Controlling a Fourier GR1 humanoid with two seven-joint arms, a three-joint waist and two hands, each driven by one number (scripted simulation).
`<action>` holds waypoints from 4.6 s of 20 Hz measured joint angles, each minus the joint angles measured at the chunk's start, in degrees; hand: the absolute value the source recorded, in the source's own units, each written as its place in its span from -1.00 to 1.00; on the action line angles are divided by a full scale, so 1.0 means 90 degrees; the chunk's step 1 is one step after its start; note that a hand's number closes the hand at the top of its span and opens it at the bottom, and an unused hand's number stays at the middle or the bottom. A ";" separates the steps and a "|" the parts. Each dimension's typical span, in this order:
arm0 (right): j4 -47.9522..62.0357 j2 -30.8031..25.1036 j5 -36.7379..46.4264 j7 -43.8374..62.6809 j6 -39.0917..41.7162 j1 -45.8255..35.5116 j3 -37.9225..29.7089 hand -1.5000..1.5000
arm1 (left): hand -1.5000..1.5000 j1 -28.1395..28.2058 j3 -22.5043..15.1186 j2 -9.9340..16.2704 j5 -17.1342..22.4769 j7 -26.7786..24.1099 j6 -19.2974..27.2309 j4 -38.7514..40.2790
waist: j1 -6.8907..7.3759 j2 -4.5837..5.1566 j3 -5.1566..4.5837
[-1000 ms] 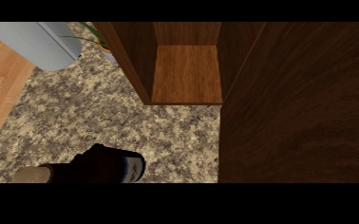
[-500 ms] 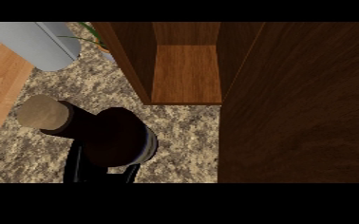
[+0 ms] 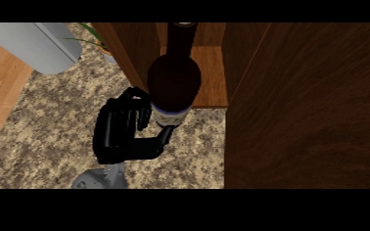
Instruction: Pick up the wine, place it into the cabinet and close the cabinet
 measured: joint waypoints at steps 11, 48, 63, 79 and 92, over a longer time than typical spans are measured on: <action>-0.0026 -0.0134 -0.0300 -0.0102 0.0173 0.0101 -0.0325 -1.00 | 1.00 -0.1430 -0.0505 -0.0001 -0.0226 -0.0272 0.1002 0.1696 | -0.0017 0.0001 0.0000; 0.0280 -0.0146 -0.0391 -0.0164 0.0235 -0.0034 -0.0414 -1.00 | 1.00 -0.3282 -0.0907 -0.0001 0.3285 -0.3196 0.0083 0.6571 | -0.0083 0.0022 -0.0005; 0.0539 -0.0090 -0.0214 -0.0416 0.0346 -0.0058 -0.0290 -1.00 | 1.00 -0.4646 -0.0912 -0.0002 0.4253 -0.3186 -0.0151 0.7746 | -0.0147 0.0040 -0.0005; 0.0463 -0.0112 -0.0367 -0.0263 0.0284 -0.0226 -0.0277 -1.00 | 1.00 -0.5232 -0.0627 -0.0005 0.4411 -0.3209 -0.0325 0.9098 | -0.0280 0.0091 -0.0010; 0.0274 -0.0166 -0.0327 -0.0254 0.0326 -0.0091 -0.0290 -1.00 | -1.00 -0.5236 -0.0576 -0.0016 0.4227 -0.4160 -0.0628 0.9149 | -0.0276 0.0149 -0.0069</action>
